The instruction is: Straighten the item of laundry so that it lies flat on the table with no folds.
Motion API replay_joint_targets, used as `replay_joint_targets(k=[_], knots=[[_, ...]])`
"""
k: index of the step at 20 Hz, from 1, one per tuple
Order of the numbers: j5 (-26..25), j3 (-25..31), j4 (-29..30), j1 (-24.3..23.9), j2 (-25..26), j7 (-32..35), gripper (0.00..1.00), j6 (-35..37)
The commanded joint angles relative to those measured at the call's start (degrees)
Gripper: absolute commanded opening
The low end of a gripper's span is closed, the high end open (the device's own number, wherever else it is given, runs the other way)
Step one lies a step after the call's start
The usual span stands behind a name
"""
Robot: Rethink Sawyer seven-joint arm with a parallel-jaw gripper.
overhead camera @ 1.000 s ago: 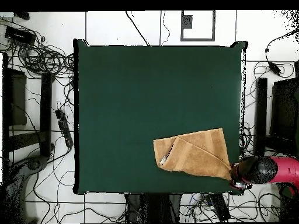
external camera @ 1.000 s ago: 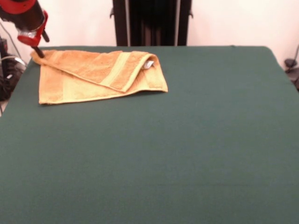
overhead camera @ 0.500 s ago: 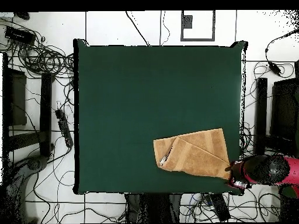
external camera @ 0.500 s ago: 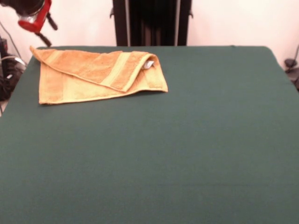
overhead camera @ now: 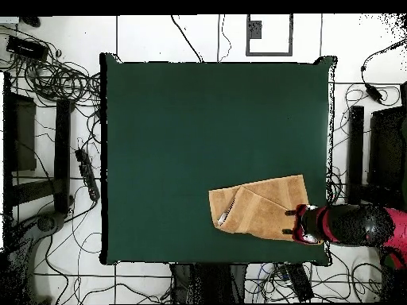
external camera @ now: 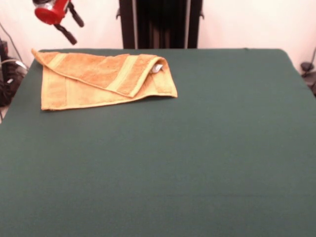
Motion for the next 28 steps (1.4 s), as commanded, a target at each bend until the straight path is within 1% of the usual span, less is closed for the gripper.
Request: replay_joint_targets(k=[1,5,6,8,11,13,16,18,21,25,28], knots=[[4.24,2.97,6.51,5.33,0.22,11.76,1.00,-10.06],[5.76,1.26,6.45,6.84,0.53,13.60,1.00,-14.42],[5.92,0.17,6.31,7.68,0.95,15.64,1.00,-16.87],[6.35,-1.20,6.07,8.93,1.92,16.87,1.00,-19.78],[8.06,-1.38,6.64,9.74,2.57,17.43,1.00,-22.67],[10.16,0.17,8.11,9.31,2.79,16.97,1.00,-25.06],[13.52,4.01,11.06,7.72,3.13,16.29,1.00,-29.72],[15.05,5.34,12.31,7.47,3.03,15.80,1.00,-31.22],[16.67,5.76,12.97,7.81,3.11,14.91,1.00,-32.43],[17.83,3.57,13.15,9.93,2.98,15.43,1.00,-33.77],[19.69,1.85,13.39,11.63,2.48,17.79,1.00,-35.21]])
